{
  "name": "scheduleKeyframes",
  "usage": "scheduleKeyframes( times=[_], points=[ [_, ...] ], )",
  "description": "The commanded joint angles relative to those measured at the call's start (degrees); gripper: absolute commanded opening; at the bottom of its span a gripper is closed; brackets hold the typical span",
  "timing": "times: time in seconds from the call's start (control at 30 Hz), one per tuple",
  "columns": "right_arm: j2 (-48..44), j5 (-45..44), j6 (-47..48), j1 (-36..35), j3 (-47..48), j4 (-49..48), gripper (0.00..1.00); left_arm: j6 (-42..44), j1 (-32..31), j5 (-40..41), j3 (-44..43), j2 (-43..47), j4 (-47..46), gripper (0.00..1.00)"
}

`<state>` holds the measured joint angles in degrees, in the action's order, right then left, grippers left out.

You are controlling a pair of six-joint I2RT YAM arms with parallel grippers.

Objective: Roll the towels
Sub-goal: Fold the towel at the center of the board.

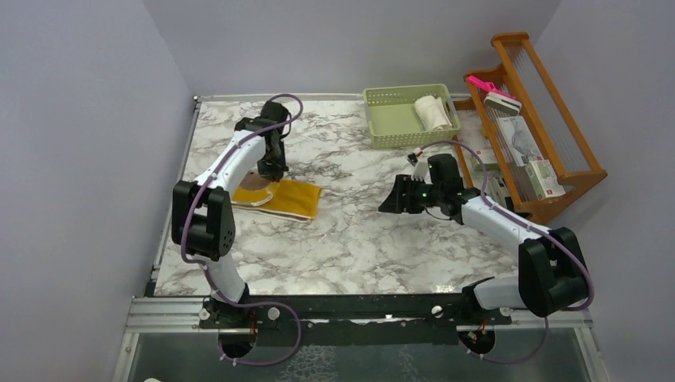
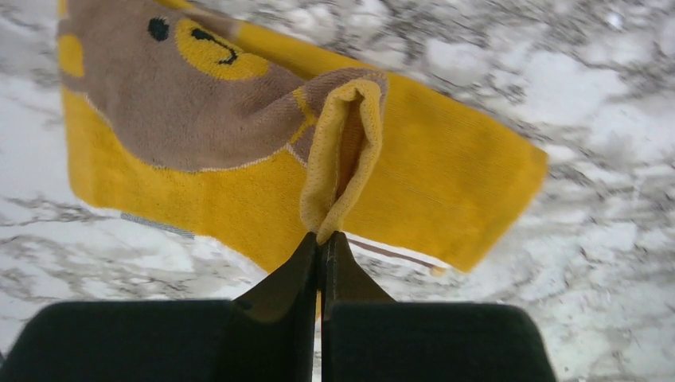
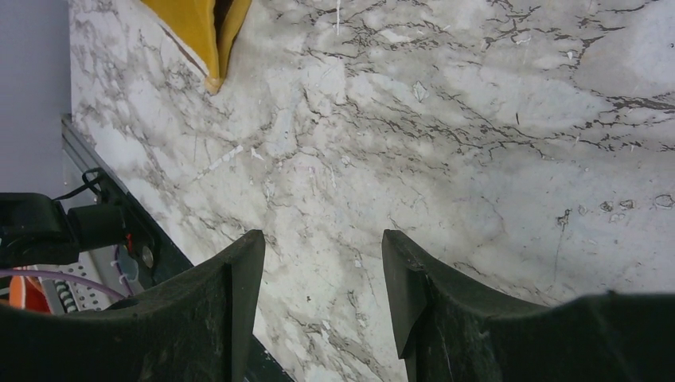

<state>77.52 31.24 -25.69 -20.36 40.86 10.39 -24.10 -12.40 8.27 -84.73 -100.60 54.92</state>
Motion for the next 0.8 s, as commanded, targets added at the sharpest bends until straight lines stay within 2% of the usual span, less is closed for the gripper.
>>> scheduleKeyframes(
  times=[0.0, 0.23, 0.47, 0.5, 0.57, 0.67, 0.77],
  points=[
    [-1.2, -1.4, 0.7, -0.2, 0.1, 1.2, 0.57, -1.2, -5.0, -5.9, -3.7, -1.2, 2.1, 0.00],
    [-0.9, -0.8, 0.5, -0.2, -0.6, 0.5, 0.57, -2.2, -7.9, -7.0, -1.1, -1.9, 1.5, 0.00],
    [-1.1, -1.0, 0.3, -0.2, -1.3, 0.5, 0.57, -3.6, -9.2, -9.9, 4.1, -3.0, -3.3, 0.00],
    [-1.1, -1.0, 0.4, -0.2, -1.3, 0.4, 0.57, -3.9, -9.3, -10.6, 4.7, -2.9, -4.2, 0.02],
    [-1.3, -1.3, 0.3, -0.2, -1.5, 0.3, 0.57, -4.1, -9.7, -12.3, 6.0, -2.3, -6.0, 0.17],
    [-1.1, -2.2, 0.5, -0.2, -1.6, -0.1, 0.57, -3.9, -9.9, -14.6, 6.4, 0.3, -8.7, 0.54],
    [-2.5, -4.2, 0.6, -0.6, -1.3, -0.6, 0.57, -3.1, -9.3, -15.6, 4.6, 3.8, -9.7, 0.81]
  ],
)
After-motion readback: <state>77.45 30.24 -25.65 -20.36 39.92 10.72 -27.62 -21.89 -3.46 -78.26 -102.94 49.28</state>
